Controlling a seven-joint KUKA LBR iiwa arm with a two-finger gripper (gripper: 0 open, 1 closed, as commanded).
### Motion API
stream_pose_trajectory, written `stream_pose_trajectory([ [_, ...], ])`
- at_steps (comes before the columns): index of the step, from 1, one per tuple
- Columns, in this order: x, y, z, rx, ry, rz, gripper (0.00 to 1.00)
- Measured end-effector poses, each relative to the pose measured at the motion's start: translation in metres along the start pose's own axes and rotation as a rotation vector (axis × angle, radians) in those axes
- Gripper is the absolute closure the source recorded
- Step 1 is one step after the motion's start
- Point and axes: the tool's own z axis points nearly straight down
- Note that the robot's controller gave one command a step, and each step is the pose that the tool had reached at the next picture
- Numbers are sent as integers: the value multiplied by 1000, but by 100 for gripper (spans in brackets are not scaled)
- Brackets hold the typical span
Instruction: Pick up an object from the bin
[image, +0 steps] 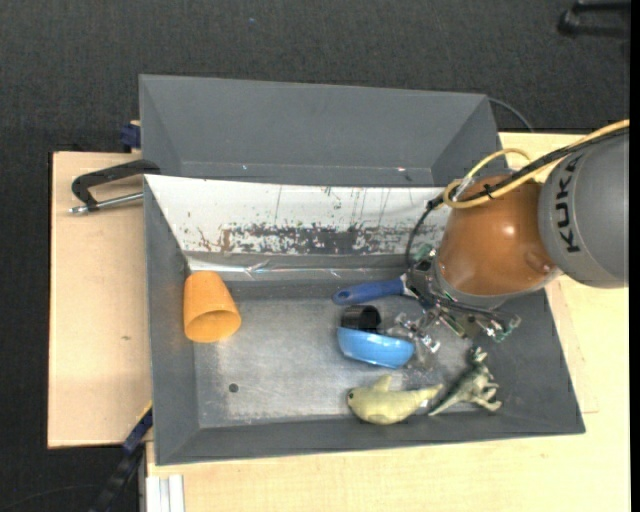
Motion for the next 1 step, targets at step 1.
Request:
stream_pose_trajectory([
  [1,19,0,-225,5,1,-394,100],
])
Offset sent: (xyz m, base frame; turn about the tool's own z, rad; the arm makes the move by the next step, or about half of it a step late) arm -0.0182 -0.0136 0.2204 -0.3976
